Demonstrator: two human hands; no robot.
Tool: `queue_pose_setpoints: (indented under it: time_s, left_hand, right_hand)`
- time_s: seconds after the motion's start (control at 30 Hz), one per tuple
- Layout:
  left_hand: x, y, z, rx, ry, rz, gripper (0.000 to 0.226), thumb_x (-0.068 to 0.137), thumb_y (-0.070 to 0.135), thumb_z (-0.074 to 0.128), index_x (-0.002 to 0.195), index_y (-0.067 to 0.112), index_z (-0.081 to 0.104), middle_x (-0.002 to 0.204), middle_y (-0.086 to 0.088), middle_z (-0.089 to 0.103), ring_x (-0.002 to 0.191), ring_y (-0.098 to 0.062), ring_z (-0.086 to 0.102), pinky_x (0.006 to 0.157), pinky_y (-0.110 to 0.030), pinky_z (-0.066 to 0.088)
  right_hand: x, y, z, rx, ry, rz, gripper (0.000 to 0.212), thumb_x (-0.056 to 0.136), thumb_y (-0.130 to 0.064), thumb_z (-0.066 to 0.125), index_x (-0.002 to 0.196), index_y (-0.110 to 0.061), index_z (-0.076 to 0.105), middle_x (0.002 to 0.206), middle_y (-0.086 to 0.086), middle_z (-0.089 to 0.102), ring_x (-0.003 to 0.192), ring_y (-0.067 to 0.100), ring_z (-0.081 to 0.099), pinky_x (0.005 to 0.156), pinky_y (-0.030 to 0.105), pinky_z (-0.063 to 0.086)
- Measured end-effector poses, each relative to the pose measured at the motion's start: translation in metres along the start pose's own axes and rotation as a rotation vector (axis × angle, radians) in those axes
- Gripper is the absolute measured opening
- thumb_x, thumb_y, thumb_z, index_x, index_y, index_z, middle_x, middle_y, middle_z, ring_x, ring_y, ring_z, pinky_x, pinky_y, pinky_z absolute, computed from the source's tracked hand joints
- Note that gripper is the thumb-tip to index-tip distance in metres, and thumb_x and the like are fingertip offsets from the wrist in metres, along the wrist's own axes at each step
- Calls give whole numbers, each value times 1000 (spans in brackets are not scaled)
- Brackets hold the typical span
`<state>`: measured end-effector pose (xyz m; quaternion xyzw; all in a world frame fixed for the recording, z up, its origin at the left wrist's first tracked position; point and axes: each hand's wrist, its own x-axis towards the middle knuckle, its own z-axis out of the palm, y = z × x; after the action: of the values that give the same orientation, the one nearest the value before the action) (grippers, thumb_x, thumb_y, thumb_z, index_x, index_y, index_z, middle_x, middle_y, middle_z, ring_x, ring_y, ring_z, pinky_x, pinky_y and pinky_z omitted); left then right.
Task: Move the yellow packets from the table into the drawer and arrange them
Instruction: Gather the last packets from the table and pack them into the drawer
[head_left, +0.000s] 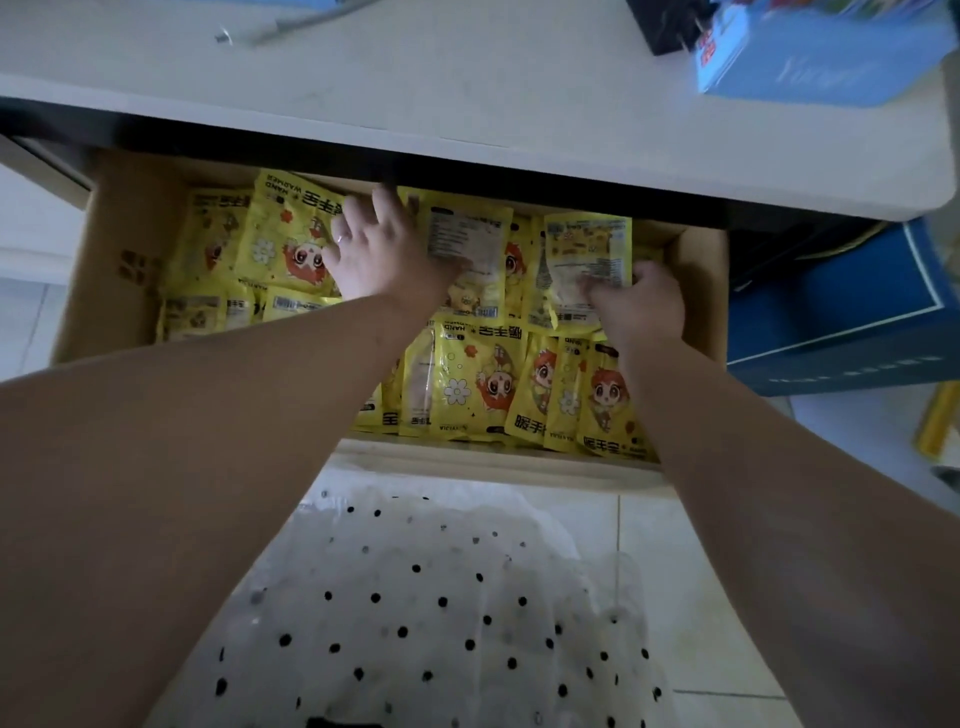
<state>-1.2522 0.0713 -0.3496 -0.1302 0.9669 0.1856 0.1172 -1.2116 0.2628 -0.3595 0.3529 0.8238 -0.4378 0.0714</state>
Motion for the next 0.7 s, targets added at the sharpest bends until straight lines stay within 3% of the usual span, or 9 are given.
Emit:
queue_pose_setpoints:
  time_s: [0.1, 0.17, 0.23, 0.3, 0.4, 0.57, 0.7]
  left_hand:
    - [-4, -1, 0, 128, 59, 206, 71, 82, 46, 64, 139, 14, 35, 146, -16, 30, 138, -35, 25, 111, -49, 20]
    - [-9, -5, 0, 209, 98, 445, 44, 87, 38, 58, 126, 18, 53, 138, -11, 41, 131, -33, 33, 107, -47, 25]
    - [-12, -11, -2, 263, 62, 642, 34, 91, 35, 53, 121, 19, 60, 136, -7, 46, 128, -32, 37, 105, -46, 27]
    - [-13, -20, 0, 335, -17, 751, 36, 94, 38, 50, 126, 26, 58, 143, -4, 43, 134, -30, 34, 107, -47, 24]
    - [-12, -31, 8, 379, -62, 807, 42, 96, 42, 45, 136, 30, 50, 151, -3, 36, 142, -28, 25, 114, -48, 18]
    - [-16, -33, 21, 375, -50, 814, 50, 98, 45, 36, 144, 26, 39, 157, -6, 28, 147, -25, 16, 118, -45, 6]
    - [-15, -30, 23, 443, -49, 815, 53, 98, 49, 28, 148, 30, 29, 159, -2, 21, 148, -23, 13, 117, -46, 7]
  right_hand:
    - [2, 3, -2, -75, 27, -6, 40, 83, -37, 69, 112, -13, 55, 103, 0, 62, 90, 18, 60, 70, 26, 43]
    - [2, 3, -3, -173, 72, -7, 58, 81, -38, 71, 127, -15, 44, 126, 7, 54, 113, 25, 54, 89, 35, 46]
    - [0, 0, -5, -350, 100, -142, 71, 81, -36, 70, 140, -17, 36, 140, 12, 41, 128, 30, 41, 104, 43, 37]
    - [-7, -4, -6, -570, 26, -394, 59, 86, -29, 65, 139, -20, 42, 142, 10, 39, 128, 29, 40, 103, 40, 36]
    - [-16, -4, -6, -776, -138, -620, 50, 89, -18, 57, 138, -19, 47, 149, 4, 35, 130, 24, 41, 99, 36, 40]
    - [-11, -1, -7, -808, -96, -556, 47, 91, -13, 53, 138, -14, 47, 148, 10, 36, 127, 27, 46, 95, 38, 46]
    - [-5, 0, -7, -856, -75, -478, 37, 91, -10, 52, 128, -9, 53, 139, 13, 42, 116, 30, 53, 84, 36, 46]
